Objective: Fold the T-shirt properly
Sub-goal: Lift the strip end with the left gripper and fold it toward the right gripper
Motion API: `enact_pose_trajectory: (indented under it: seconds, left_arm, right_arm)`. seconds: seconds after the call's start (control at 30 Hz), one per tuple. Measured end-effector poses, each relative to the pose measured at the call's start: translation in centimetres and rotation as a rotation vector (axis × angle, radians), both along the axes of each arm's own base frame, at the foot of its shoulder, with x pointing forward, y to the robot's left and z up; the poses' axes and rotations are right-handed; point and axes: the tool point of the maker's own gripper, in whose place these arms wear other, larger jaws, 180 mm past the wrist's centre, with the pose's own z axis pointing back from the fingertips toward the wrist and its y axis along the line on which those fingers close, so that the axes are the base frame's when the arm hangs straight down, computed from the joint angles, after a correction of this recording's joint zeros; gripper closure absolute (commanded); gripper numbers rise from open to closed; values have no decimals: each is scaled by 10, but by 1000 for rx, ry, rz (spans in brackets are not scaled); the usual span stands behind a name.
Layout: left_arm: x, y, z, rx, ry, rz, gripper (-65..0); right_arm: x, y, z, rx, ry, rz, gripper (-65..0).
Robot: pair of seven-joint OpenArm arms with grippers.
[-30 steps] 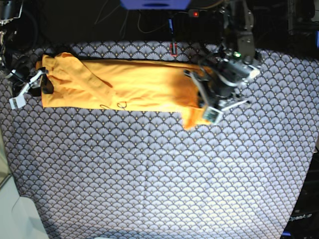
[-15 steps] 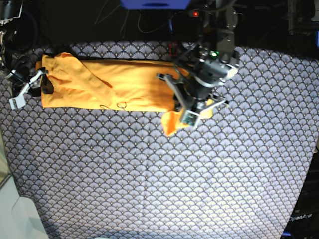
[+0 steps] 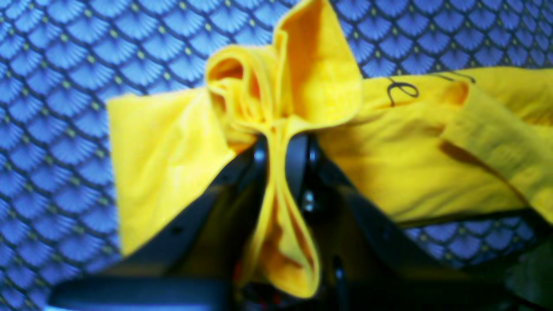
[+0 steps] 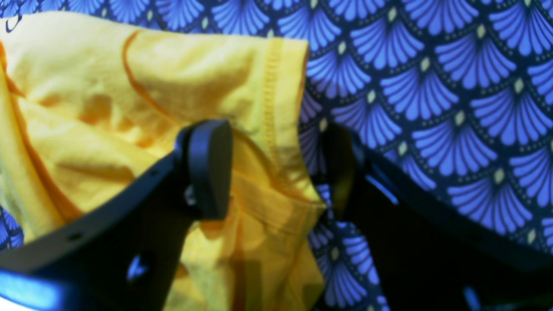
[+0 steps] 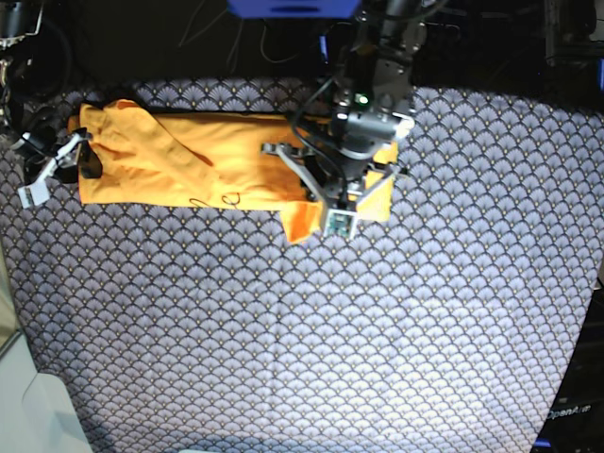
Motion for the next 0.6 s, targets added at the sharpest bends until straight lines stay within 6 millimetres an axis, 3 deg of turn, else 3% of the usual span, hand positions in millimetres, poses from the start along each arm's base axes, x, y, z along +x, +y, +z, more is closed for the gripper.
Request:
enact_pose_trajectory:
  seconds: [0.5,0.6]
  left_arm:
    - [-15,-35,-26,-134,132,-57,0]
    - [-6,-35,-21,-132,104,-58,0]
  right_arm:
    - [3,3,0,2,-3,9,-348]
    - [3,3,0,3,-3,9,-348]
